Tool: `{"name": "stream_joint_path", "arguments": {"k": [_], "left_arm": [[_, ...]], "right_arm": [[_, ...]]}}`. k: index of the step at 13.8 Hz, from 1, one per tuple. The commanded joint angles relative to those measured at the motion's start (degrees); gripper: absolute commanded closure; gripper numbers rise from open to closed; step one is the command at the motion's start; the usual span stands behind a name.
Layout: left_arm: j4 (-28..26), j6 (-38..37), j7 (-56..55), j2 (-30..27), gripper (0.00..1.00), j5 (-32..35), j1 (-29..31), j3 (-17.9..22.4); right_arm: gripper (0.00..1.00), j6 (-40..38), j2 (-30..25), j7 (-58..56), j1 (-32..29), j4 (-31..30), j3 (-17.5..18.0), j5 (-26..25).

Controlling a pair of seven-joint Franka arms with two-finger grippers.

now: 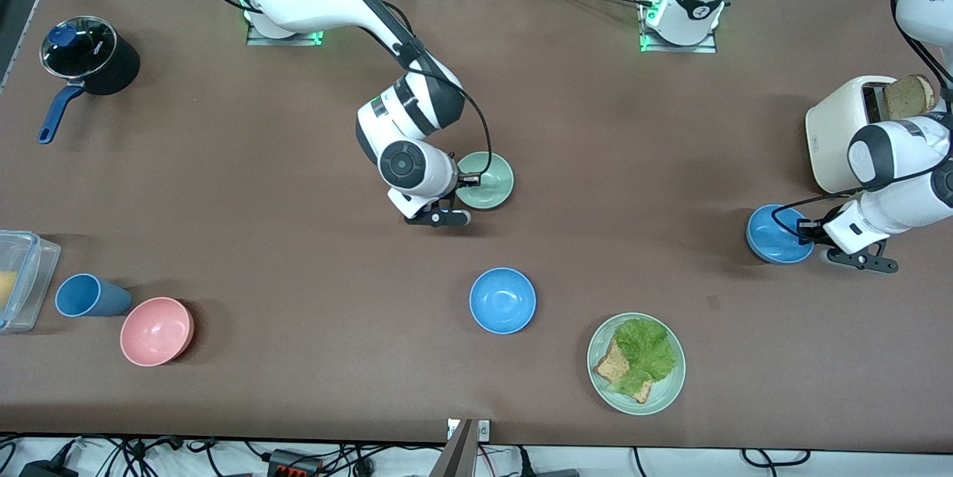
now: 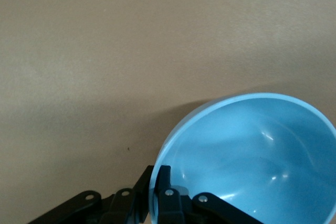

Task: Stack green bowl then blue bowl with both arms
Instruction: 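Carry the green bowl toward the table middle and lower it with the right gripper, then release the green bowl with the right gripper while the left gripper lifts the blue bowl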

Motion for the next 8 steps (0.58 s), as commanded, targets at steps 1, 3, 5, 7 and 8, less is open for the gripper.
{"name": "stream_joint_path", "arguments": {"k": [1, 3, 5, 7, 8], "left_arm": [[0.41, -4.45, 2.95, -1.62, 0.99, 0.27, 0.75, -1.18], [1.01, -10.15, 2.96, -4.95, 0.99, 0.27, 0.75, -4.08], [2.33, -16.65, 2.87, -7.68, 0.99, -0.78, 0.84, -8.02], [6.18, -24.38, 2.61, -9.45, 0.99, -4.99, 0.75, -11.02], [9.08, -28.59, 2.26, -9.45, 0.99, -6.31, 0.75, -13.03]], "right_arm": [[0.00, -4.48, -7.31, 0.81, -0.30, -0.70, -3.22, -0.09], [0.00, -6.95, -11.79, 0.11, -0.47, -0.70, -7.09, -4.20], [0.00, -8.35, -15.32, -0.76, -0.56, -0.70, -12.44, -5.45], [0.00, -10.20, -17.69, -5.66, -0.47, -0.70, -18.42, -5.45], [0.00, -11.43, -18.23, -7.95, -0.47, -0.70, -21.67, -5.37]]}}
